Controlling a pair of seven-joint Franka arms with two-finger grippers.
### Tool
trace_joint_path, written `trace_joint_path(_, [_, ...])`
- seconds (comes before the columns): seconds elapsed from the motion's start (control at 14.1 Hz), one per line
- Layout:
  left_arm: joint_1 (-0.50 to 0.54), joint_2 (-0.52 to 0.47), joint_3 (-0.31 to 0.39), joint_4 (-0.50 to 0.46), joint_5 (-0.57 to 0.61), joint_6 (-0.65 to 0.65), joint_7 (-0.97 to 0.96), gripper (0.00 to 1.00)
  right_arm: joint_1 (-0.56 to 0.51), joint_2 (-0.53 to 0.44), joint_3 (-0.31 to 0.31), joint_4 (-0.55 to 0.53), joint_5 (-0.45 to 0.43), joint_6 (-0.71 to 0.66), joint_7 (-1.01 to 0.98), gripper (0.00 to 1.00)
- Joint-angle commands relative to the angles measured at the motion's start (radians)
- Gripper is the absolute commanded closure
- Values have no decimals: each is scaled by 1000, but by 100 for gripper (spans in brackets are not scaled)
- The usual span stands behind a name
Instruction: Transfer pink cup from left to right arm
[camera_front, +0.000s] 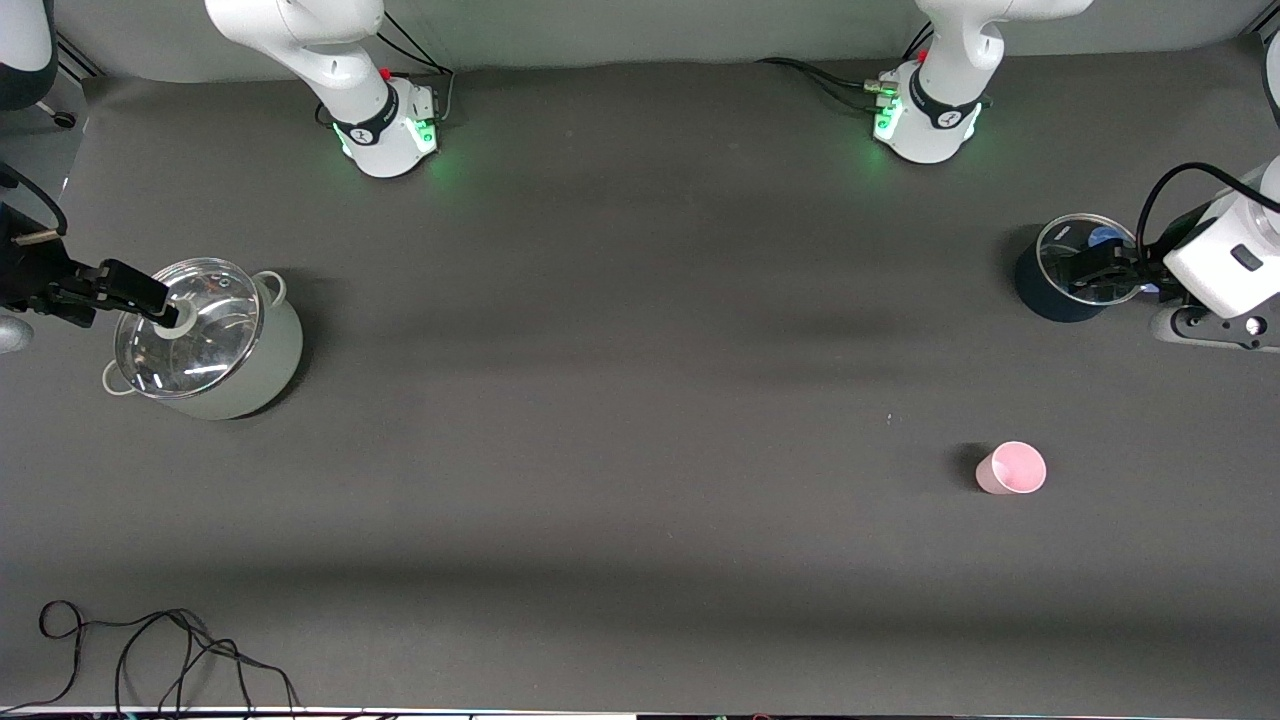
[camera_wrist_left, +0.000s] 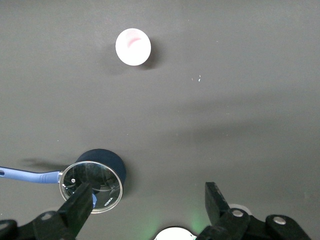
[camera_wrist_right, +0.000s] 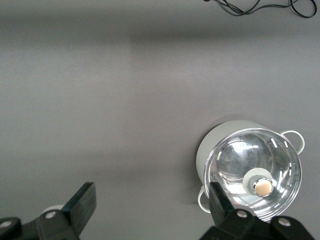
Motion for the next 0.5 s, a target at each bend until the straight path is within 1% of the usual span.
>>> trace_joint_path(0.0, [-11, 1, 2, 23, 18, -10, 0, 0, 4, 11, -2, 26, -15, -5, -20, 0])
trace_joint_path(0.43, [-7, 17, 5, 41, 3, 0, 9, 0, 2, 13, 0, 23, -5, -8, -20, 0])
